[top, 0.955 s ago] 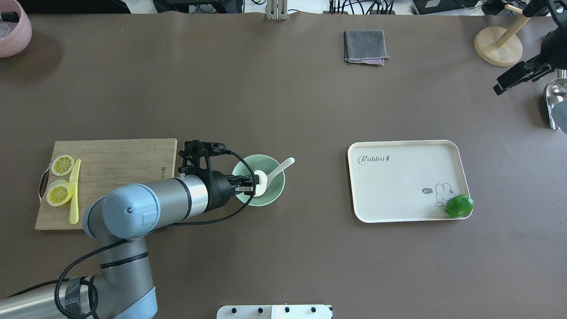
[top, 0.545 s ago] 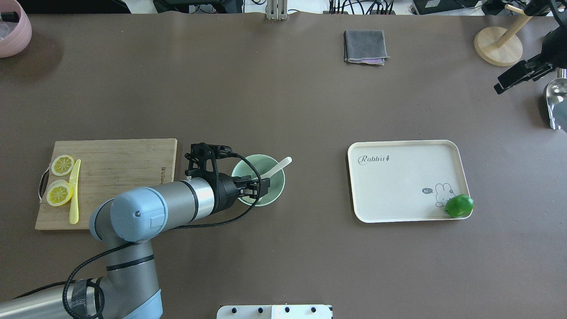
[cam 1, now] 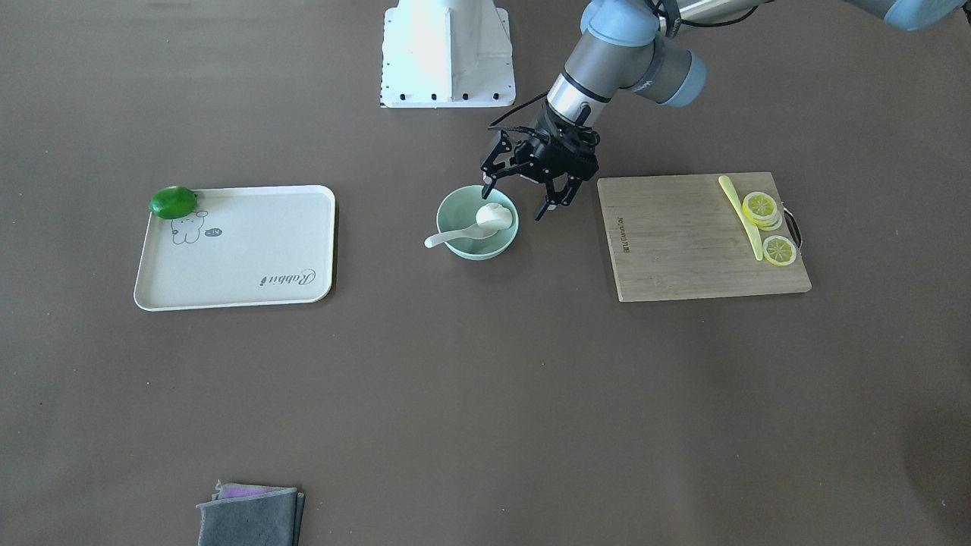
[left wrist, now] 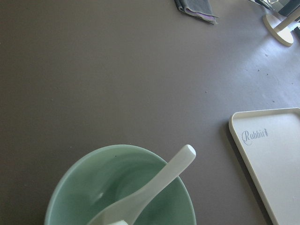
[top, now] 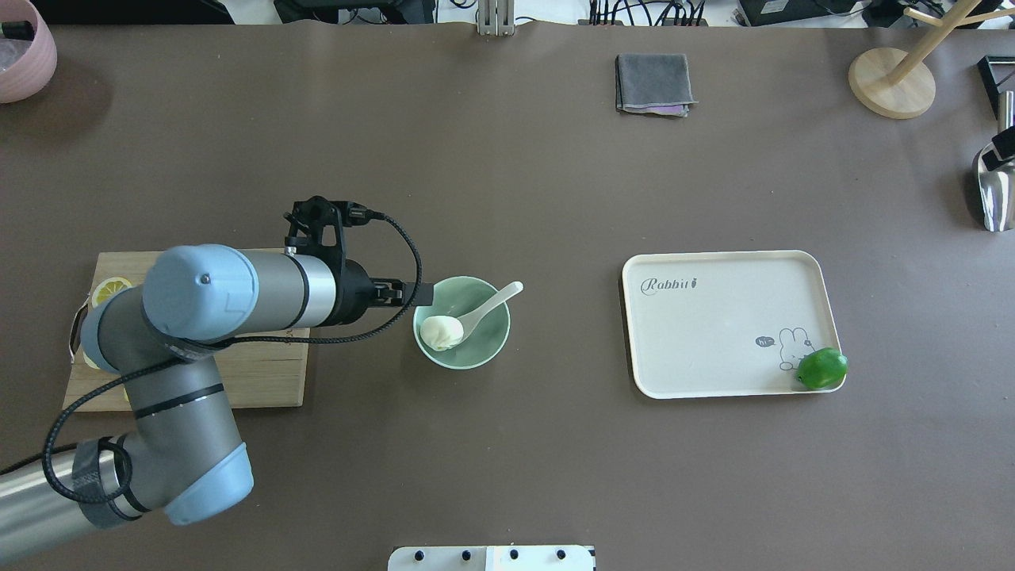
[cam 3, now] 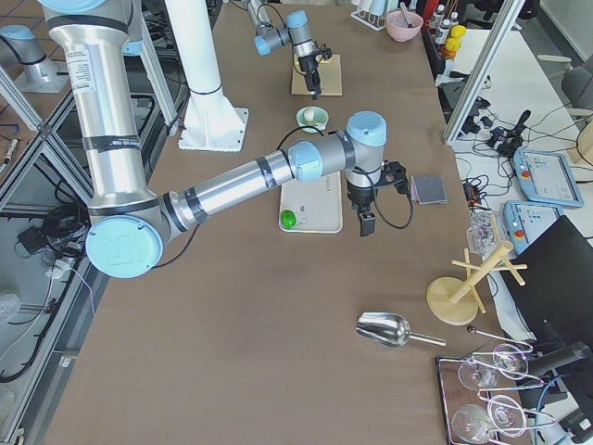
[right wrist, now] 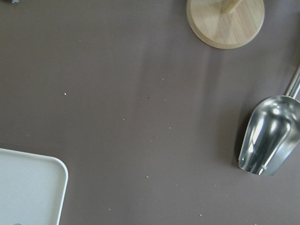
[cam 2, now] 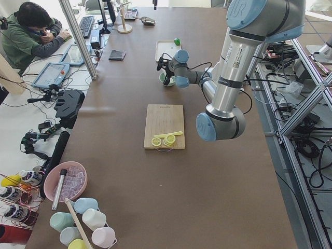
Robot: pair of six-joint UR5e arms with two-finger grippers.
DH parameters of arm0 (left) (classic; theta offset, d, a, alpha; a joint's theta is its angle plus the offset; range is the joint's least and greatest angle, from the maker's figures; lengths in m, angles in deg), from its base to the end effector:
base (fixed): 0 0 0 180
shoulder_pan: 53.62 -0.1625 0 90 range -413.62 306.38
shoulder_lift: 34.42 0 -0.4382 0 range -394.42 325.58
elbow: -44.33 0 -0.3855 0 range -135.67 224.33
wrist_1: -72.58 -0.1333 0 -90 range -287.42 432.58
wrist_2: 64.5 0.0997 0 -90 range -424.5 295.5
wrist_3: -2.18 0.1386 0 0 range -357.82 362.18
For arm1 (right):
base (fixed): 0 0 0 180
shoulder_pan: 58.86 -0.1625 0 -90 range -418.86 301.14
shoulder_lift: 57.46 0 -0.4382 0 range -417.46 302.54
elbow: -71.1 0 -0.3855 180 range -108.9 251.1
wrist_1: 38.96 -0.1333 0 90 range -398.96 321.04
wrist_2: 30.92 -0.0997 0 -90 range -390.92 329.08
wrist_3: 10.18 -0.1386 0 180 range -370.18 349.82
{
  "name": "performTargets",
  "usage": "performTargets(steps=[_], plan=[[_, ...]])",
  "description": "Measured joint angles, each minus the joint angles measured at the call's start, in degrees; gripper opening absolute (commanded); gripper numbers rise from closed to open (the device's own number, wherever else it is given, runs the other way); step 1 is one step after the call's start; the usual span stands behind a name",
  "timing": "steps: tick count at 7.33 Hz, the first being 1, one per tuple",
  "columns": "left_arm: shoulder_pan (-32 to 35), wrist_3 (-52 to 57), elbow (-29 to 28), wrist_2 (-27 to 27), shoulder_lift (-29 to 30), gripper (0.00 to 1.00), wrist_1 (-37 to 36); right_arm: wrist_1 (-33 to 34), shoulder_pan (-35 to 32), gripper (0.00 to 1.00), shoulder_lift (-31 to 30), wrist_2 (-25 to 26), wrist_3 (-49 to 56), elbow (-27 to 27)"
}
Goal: Put spoon and bun in bowl
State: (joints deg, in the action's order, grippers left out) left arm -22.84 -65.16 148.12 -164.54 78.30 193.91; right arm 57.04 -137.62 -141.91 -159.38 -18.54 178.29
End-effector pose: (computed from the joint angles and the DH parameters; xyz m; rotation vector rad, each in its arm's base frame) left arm 0.4967 -0.4229 0.2965 0.3930 1.1235 -0.0208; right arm -0.0561 -0.5238 0.5248 0.1636 -0.7049 -0.1461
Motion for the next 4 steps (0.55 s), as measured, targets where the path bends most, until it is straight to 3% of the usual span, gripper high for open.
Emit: performTargets(steps=[4], plan=[[22.54, 30.94, 1.12, -18.14, -6.90, 0.99, -14.09, 0.03, -6.17, 1.00, -9.06, -0.92, 12.63, 0.00]])
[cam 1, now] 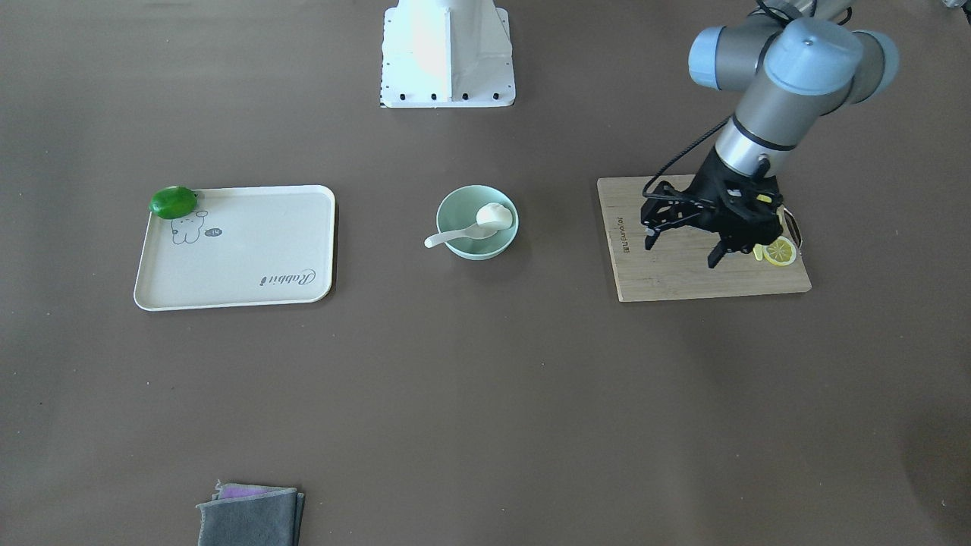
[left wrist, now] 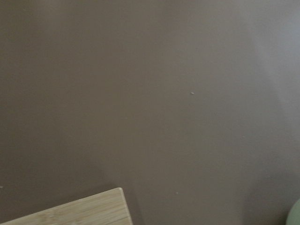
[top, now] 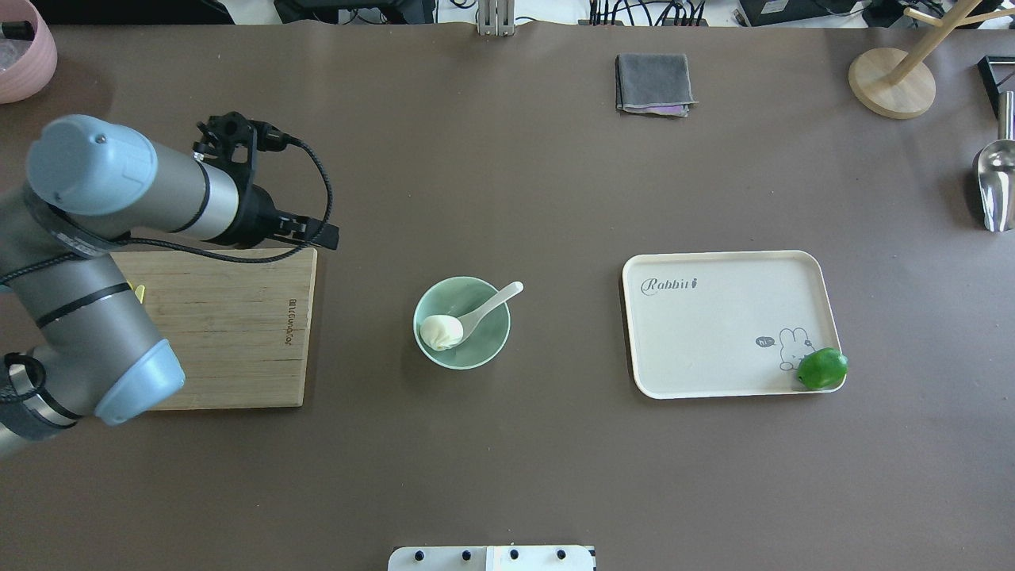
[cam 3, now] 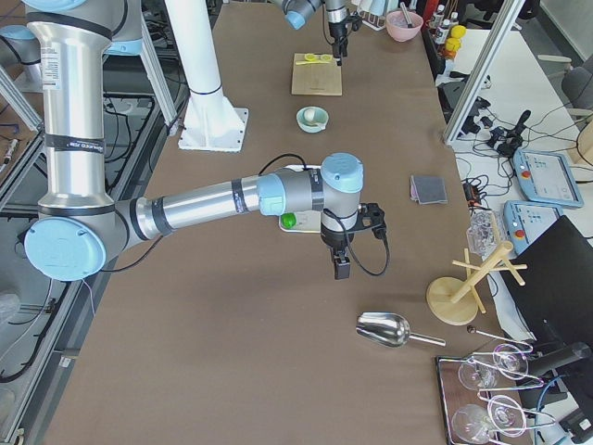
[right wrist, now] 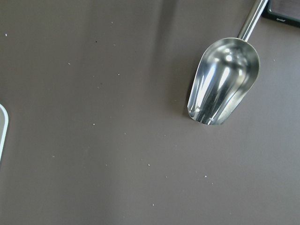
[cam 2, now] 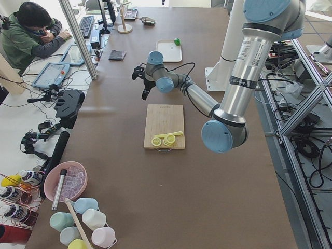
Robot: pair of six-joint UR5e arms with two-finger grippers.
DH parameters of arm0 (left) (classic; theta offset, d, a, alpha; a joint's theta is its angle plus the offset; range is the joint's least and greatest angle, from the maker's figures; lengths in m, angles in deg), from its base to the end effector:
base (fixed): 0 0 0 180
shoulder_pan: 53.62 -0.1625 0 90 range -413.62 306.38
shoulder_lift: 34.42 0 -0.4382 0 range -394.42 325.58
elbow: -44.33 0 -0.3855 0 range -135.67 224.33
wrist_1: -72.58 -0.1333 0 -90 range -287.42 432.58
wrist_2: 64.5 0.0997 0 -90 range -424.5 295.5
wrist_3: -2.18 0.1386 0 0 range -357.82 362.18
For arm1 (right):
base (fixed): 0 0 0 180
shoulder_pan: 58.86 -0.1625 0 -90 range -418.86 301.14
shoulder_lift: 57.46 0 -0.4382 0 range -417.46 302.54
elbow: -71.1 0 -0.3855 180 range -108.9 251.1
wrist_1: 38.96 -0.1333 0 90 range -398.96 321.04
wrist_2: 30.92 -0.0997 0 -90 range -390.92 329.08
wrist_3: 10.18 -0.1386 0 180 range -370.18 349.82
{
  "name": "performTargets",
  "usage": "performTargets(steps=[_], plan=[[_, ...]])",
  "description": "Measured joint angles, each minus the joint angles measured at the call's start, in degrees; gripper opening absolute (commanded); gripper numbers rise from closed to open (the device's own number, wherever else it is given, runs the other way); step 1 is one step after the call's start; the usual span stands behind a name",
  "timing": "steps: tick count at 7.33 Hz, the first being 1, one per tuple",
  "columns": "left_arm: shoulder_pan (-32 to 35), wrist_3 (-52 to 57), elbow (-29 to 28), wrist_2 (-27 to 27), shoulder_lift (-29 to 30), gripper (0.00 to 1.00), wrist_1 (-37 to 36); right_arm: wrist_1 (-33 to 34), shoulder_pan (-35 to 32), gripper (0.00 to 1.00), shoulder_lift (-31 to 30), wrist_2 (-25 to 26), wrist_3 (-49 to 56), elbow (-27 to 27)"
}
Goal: Put spoon and bun in bowl
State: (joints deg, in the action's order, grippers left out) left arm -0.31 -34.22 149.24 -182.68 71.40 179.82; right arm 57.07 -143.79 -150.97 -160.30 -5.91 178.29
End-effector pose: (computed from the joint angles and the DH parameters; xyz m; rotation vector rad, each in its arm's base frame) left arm 0.3091 -0.5283 0.3949 0.3833 0.8599 0.2105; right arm 0.0045 -0.4630 0.6016 0.1236 -0.6883 -0.2022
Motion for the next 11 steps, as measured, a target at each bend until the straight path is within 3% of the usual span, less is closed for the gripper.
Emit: performTargets(steps=[4, 6, 9, 11], plan=[[24.66, 39.68, -0.79, -13.28, -7.46, 0.99, -20.27, -0.01, -1.77, 1.00, -4.63, -3.44, 2.55, -0.75], [29.46, 44.50, -1.36, -15.22, -11.43, 0.99, -24.76, -0.04, -1.82, 1.00, -4.67, -3.44, 2.49, -1.14], [33.75, 45.03, -3.56, -16.06, -17.64, 0.99, -23.06, -0.06, -1.82, 1.00, -4.79, -3.42, 2.32, -1.20], [34.99, 45.12, -0.87, -15.53, -21.51, 0.99, -22.81, -0.06, -1.82, 1.00, -4.83, -3.42, 2.16, -1.20]])
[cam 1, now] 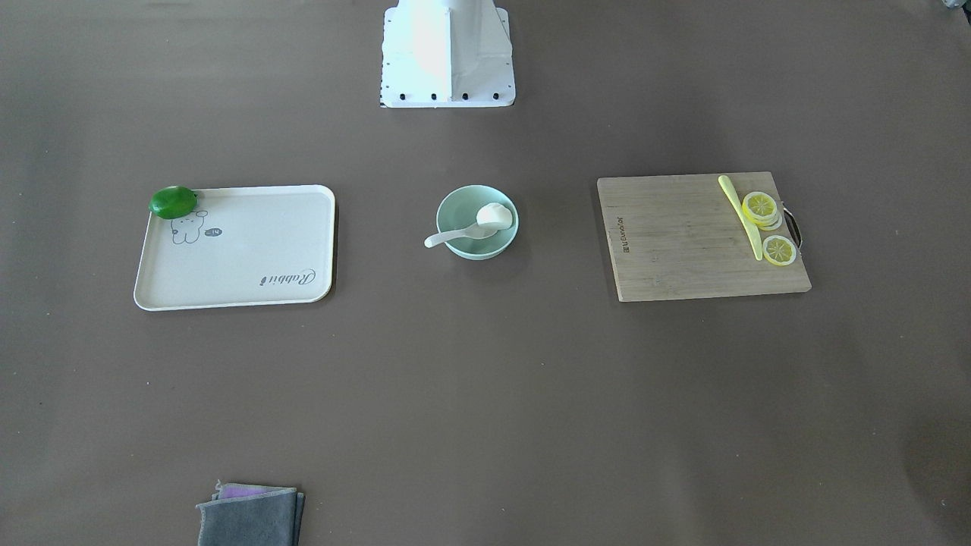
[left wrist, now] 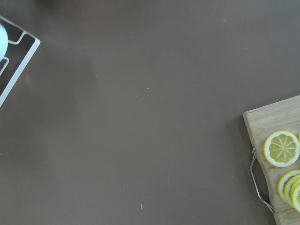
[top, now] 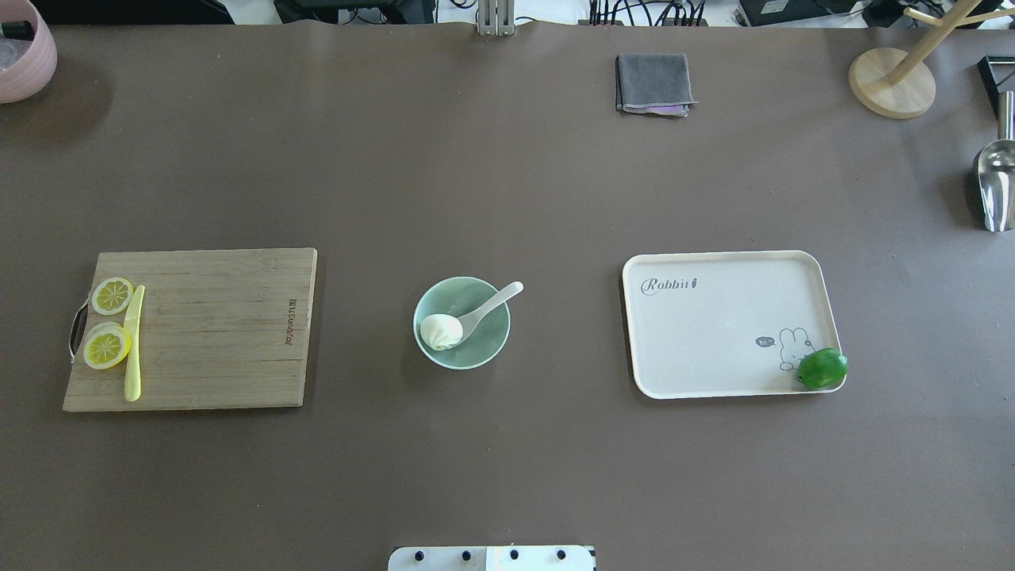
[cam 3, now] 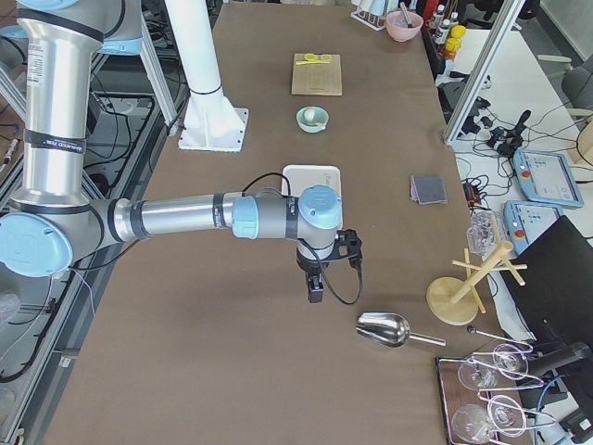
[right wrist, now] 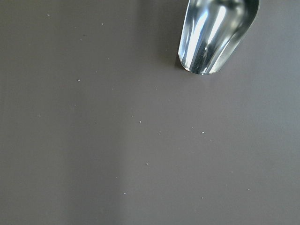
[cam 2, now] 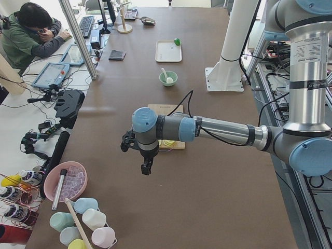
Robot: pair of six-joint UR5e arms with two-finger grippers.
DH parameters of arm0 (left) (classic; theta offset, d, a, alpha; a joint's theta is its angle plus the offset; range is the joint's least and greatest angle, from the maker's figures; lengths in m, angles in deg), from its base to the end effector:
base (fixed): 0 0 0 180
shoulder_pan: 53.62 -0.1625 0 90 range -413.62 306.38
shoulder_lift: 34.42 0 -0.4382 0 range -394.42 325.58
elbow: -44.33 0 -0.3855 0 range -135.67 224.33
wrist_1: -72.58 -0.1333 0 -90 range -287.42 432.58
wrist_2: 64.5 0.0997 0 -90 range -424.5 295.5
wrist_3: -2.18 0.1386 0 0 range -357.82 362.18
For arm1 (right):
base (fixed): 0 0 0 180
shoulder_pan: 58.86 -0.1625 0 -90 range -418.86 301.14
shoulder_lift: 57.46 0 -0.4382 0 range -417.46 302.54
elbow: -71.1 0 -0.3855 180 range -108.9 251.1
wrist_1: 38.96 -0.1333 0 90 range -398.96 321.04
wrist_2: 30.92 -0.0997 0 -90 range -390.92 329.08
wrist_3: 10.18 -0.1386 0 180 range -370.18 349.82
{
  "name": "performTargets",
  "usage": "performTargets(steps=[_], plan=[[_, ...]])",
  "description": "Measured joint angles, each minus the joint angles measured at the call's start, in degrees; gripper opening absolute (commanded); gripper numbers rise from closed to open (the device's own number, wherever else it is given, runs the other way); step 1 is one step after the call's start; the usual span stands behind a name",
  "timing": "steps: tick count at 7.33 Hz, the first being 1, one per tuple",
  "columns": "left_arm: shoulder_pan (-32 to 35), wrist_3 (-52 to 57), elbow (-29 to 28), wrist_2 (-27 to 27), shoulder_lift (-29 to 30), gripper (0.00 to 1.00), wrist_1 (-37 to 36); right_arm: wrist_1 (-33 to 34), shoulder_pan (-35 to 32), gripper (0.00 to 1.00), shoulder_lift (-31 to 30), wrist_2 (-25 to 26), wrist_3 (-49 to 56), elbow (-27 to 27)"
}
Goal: Put spoon and bun in bowl
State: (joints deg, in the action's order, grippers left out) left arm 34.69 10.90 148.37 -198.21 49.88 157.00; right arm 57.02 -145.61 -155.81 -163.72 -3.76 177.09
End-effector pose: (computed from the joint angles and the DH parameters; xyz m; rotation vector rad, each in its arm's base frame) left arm -0.0245 -0.4432 0.6379 0.0926 0.7597 0.1911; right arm 0.0152 -0.4226 0.6436 0.0483 -0.7469 -0.1717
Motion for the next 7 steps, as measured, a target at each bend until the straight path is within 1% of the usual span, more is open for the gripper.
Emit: performTargets(steps=[4, 7], plan=[[1.23, 0.06, 1.48, 0.81, -1.13, 0.99, 0.03, 0.08, 0.00, 1.00, -0.23, 0.03, -0.30, -0.54], [1.34, 0.01, 1.81, 3.46, -1.38, 0.99, 0.03, 0.09, 0.00, 1.00, -0.46, -0.12, -0.38, -2.10]])
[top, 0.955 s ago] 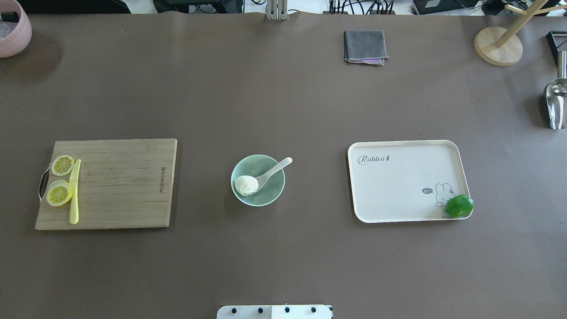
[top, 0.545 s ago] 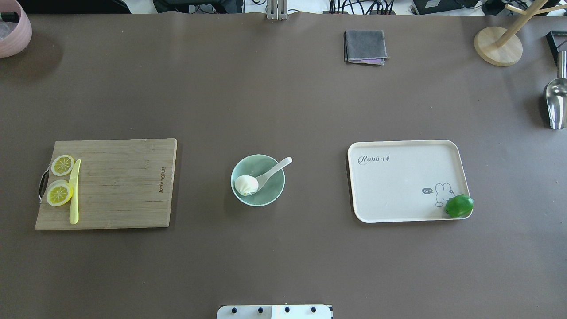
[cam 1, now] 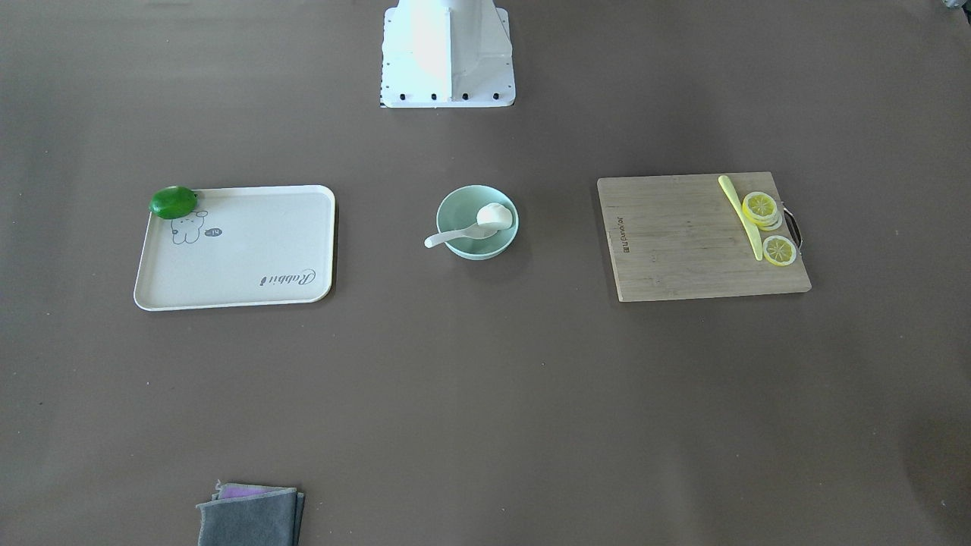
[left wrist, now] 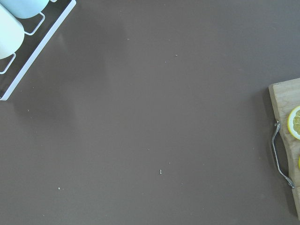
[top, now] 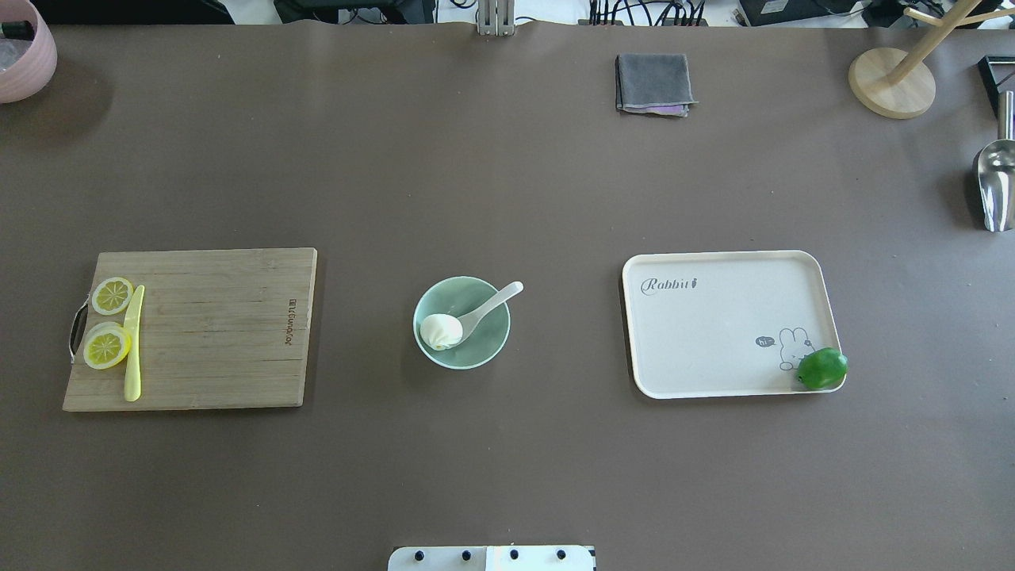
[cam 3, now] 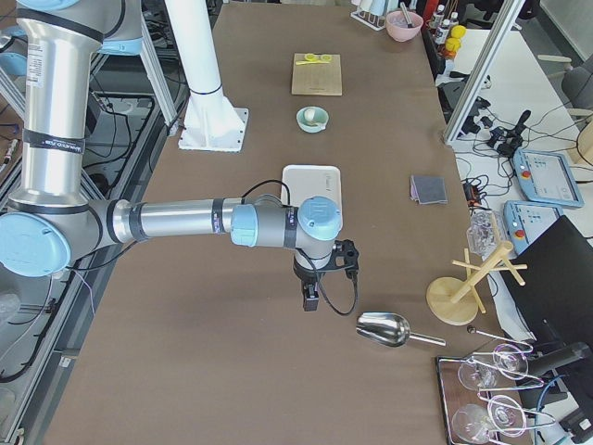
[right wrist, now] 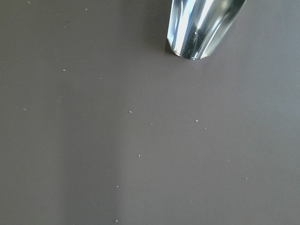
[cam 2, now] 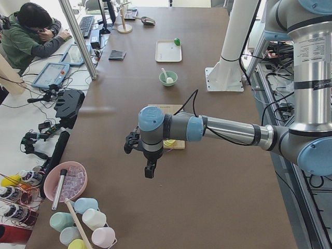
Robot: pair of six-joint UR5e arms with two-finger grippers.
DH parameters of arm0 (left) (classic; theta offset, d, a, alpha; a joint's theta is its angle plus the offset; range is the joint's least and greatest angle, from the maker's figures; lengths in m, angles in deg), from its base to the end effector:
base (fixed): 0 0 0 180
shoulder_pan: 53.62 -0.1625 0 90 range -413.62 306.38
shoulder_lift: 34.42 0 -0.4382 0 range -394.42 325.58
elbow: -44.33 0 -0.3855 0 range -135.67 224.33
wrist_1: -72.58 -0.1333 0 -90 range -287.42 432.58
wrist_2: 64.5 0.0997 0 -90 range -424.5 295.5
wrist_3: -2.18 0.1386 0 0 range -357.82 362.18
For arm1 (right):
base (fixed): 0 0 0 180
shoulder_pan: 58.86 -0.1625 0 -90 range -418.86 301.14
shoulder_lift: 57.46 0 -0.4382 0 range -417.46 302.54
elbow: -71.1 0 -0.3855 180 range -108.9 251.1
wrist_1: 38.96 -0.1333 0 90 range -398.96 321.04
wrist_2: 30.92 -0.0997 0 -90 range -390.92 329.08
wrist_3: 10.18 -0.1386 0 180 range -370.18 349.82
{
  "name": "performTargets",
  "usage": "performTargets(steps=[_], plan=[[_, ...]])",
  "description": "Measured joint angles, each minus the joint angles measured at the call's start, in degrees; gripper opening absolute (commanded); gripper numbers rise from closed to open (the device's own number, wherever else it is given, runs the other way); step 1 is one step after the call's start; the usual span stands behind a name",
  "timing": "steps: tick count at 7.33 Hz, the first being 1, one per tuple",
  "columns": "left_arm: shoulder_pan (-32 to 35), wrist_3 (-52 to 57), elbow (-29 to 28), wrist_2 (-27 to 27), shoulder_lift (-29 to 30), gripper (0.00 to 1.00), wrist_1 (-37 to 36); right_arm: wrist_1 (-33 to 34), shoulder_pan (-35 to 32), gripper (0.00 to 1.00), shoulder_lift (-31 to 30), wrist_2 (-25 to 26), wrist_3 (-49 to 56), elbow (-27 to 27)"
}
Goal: Put spoon and bun in bowl
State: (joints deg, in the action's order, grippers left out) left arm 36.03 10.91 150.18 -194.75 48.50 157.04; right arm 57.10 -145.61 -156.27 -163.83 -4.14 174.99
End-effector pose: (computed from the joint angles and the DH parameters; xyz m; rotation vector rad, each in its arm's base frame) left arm -0.0411 -0.4327 0.6386 0.1053 0.6974 0.1717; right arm 0.0154 -0.4164 0.6646 0.0019 -0.7498 -0.1481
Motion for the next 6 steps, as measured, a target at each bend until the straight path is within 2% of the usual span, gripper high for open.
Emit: performTargets(steps=[6], plan=[[-0.01, -0.03, 0.40, 0.40, 0.04, 0.99, 0.00, 0.00, 0.04, 1.00, -0.07, -0.49, -0.05, -0.60]])
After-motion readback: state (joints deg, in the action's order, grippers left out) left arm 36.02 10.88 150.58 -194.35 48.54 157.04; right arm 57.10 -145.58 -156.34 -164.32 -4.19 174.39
